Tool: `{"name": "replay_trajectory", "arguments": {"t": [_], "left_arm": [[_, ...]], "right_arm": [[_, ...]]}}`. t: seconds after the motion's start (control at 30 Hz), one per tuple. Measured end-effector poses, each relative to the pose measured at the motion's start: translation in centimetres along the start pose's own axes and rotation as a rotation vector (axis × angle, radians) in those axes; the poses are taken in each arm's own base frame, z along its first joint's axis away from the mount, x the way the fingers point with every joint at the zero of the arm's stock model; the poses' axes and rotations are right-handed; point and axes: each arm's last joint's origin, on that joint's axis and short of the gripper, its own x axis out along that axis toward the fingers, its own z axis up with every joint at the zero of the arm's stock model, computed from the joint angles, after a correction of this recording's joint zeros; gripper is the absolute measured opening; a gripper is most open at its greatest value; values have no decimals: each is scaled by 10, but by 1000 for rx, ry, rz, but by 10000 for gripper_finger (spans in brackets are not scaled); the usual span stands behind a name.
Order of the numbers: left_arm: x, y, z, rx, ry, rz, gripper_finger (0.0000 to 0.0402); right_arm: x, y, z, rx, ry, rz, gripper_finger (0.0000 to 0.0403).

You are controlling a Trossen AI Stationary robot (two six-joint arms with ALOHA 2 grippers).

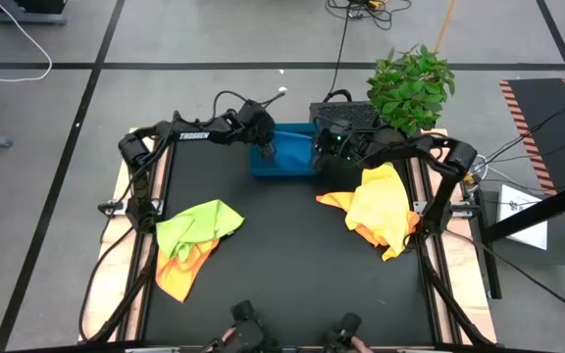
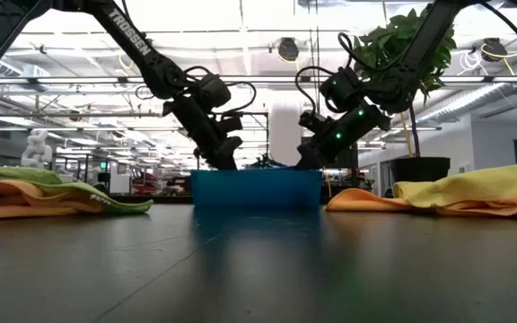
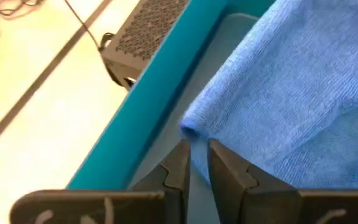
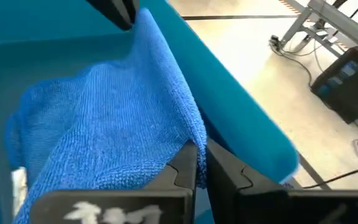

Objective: Fold microfiber towels
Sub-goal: Put the blue microfiber cloth into the blue bin, then fold the yellow microfiber cloth

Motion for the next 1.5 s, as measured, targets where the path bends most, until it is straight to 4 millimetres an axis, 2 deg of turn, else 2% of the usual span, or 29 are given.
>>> {"name": "replay_trajectory", "arguments": {"t": [0.23, 0.4, 0.5, 0.6, 0.73, 0.83, 0.93, 1.07, 1.17, 1.23, 1.37, 1.5], "left_arm": [[0, 1, 0, -9, 4, 7, 77], [-7, -3, 6, 1, -26, 2, 83], [-21, -6, 15, 9, -56, -5, 83], [-46, -12, 29, 25, -120, -8, 83], [-89, -25, 47, 56, -213, -54, 81], [-124, -43, 57, 56, -277, -143, 81], [-154, -72, 61, 64, -308, -260, 81], [-165, -132, 40, 161, -339, -358, 81], [-164, -178, 7, 232, -352, -412, 81], [-166, -201, -16, 226, -368, -437, 81], [-173, -234, -50, 188, -525, -498, 81], [-173, -246, -79, 158, -637, -512, 81]], "right_arm": [[0, -2, -1, -49, 8, 5, 29], [-1, 3, -1, -78, 14, 24, 79], [-3, 4, 2, -91, 16, 10, 118], [-12, 5, 8, -100, 26, -12, 152], [-39, 8, 28, -119, 15, -29, 181], [-67, 13, 46, -97, -27, 0, 186], [-99, 22, 62, -17, -132, 97, 181], [-133, 51, 58, -2, -265, 327, 168], [-154, 77, 39, -23, -321, 419, 160], [-164, 94, 21, -33, -339, 477, 155], [-180, 122, -10, -20, -387, 510, 149], [-185, 133, -43, 11, -332, 468, 148]]}}
